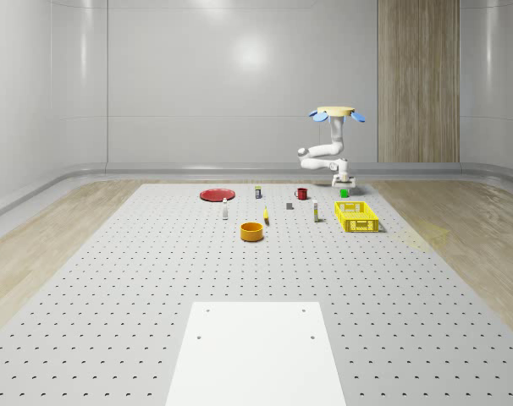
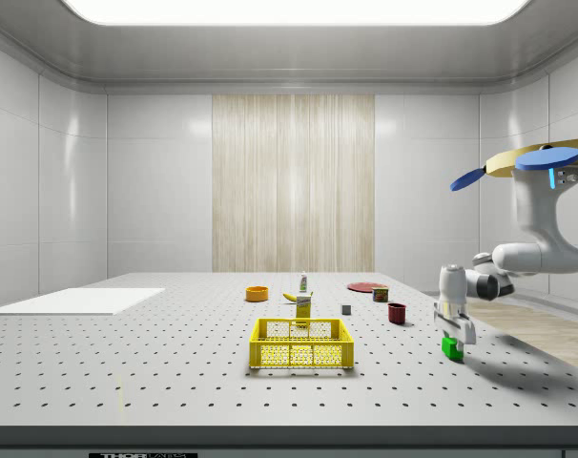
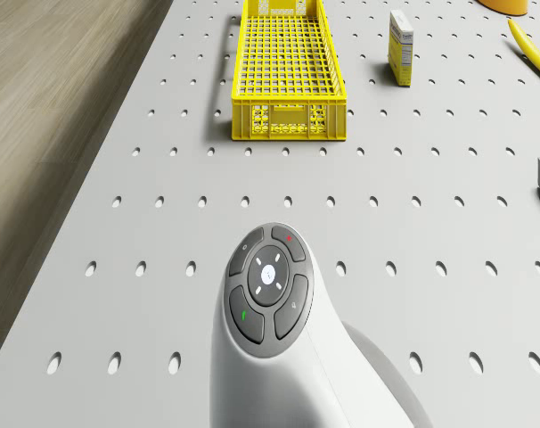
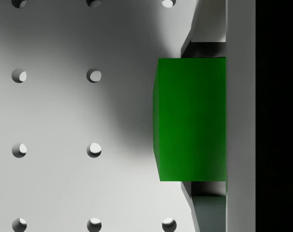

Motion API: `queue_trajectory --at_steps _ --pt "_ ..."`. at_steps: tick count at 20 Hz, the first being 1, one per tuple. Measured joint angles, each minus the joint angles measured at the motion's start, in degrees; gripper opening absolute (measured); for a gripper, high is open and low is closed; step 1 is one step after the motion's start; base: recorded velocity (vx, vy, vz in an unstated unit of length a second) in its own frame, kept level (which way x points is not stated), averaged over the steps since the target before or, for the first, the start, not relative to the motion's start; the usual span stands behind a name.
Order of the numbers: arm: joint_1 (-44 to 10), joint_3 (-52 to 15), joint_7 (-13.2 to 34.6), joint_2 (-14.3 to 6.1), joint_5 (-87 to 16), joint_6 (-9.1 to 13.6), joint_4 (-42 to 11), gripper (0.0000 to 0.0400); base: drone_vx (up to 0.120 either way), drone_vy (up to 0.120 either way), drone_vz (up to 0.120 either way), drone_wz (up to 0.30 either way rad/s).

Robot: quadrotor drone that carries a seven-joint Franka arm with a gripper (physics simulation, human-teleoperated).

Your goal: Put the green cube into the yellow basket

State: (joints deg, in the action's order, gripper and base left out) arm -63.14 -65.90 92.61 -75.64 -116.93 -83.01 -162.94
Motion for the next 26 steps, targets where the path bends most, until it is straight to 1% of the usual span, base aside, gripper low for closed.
queue_trajectory --at_steps 4,11,17,26 --pt "-0.16 -2.63 -0.35 -0.05 2.67 0.85 -0.69 0.0252 0.000 0.000 0.120 0.000" --pt "-0.53 -4.65 -0.27 -0.61 4.86 0.91 -1.05 0.0251 0.120 -0.097 0.114 0.000" --pt "-0.82 -5.20 -0.37 -1.28 5.58 0.39 -1.08 0.0251 0.120 0.000 0.000 0.000" --pt "-1.18 -5.55 -0.34 -2.26 6.18 -0.50 -1.03 0.0251 0.120 0.000 0.116 0.000"
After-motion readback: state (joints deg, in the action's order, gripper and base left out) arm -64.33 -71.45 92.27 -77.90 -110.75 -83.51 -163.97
